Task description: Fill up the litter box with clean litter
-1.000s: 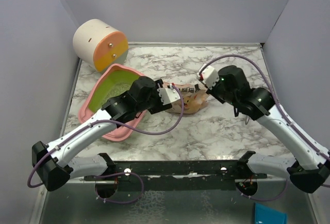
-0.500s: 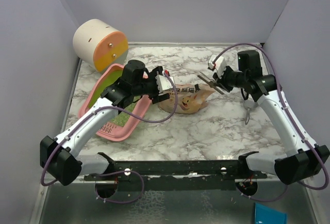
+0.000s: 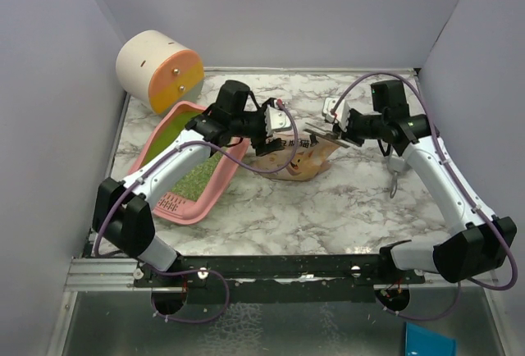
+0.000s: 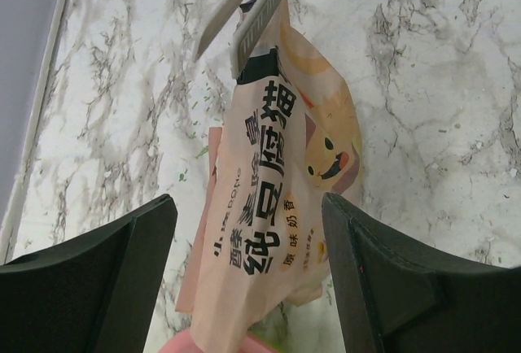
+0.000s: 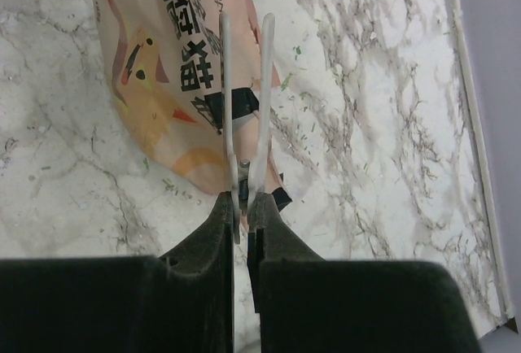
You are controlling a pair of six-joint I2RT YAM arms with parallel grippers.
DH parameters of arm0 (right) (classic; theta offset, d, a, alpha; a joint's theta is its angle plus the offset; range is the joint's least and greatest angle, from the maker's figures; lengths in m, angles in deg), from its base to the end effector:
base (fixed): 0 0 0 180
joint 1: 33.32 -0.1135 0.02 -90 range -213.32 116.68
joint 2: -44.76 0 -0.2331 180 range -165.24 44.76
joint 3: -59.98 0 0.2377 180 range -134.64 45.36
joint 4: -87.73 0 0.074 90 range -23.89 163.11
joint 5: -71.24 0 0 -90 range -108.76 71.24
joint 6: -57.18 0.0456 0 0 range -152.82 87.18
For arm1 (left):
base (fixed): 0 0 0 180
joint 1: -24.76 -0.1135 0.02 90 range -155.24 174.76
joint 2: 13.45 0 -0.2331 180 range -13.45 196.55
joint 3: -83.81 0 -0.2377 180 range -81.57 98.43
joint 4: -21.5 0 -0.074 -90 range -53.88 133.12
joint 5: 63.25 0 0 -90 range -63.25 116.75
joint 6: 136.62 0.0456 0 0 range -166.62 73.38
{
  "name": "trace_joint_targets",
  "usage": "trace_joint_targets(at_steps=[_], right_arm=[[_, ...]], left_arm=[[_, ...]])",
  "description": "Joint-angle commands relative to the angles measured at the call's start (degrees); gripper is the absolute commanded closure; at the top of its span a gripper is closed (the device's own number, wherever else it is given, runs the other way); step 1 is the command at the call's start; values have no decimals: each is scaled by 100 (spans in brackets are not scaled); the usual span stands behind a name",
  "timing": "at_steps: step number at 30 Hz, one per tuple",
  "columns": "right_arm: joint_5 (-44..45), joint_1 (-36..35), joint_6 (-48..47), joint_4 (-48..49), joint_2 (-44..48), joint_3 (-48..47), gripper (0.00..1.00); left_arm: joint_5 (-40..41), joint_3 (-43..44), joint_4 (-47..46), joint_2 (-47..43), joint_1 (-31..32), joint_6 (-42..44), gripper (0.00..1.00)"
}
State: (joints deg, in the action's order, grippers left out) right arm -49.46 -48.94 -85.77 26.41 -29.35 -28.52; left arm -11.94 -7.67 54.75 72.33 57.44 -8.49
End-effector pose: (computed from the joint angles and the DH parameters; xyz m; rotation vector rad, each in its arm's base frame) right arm 0.2477 0.0934 0.3141 -1.4717 1.7251 0.3016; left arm 0.2663 -0.2047 0.3017 1.4839 1.3960 -0.6462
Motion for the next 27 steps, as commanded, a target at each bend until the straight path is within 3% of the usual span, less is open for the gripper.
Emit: trace_joint_targets(at_steps=[1,15,19,22,23,27], right_arm=[[131,41,-255,-44,-168,111,99],[598,41,-364,246,-336,230,99],[928,41,-692,759,-194,656,99],[839,41,-851,940,-78,842,99],[755,41,-908,965,-38,875,99],[484,41,-1082,1245,228,1143,99]], left_arm=[[-398,341,162,365,-25,198,27],[-300,525,66,942,-11,103,42],[20,686,-31,1103,33,-12,57],[281,839,-54,1276,71,-30,93],[354,891,-64,1325,78,-64,100],[599,1014,-67,1364,129,-104,100]])
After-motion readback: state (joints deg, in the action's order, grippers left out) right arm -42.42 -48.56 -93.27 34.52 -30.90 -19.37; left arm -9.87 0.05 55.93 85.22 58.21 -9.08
